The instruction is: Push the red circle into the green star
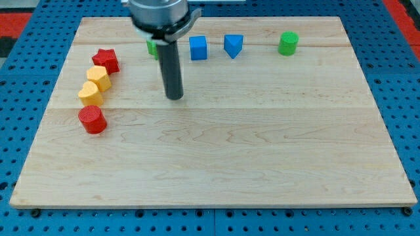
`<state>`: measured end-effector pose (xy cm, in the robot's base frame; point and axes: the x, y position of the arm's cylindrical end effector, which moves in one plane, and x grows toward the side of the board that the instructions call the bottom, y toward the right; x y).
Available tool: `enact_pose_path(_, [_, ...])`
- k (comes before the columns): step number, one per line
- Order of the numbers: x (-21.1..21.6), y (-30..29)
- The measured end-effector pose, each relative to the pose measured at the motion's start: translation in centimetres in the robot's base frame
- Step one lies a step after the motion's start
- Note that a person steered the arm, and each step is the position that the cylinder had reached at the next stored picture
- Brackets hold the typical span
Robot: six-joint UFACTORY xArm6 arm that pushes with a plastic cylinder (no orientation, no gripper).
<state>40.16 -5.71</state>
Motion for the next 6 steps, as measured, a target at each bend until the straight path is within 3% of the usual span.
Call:
enact_pose_path(2, [-6.0, 16.0])
enact_pose_path(3, [-5.2, 22.5])
enact_pose_path(4, [-2.3, 24.7])
enact_pose_path(5, [1.4, 23.1])
enact_pose_path(6, [8.6, 19.2])
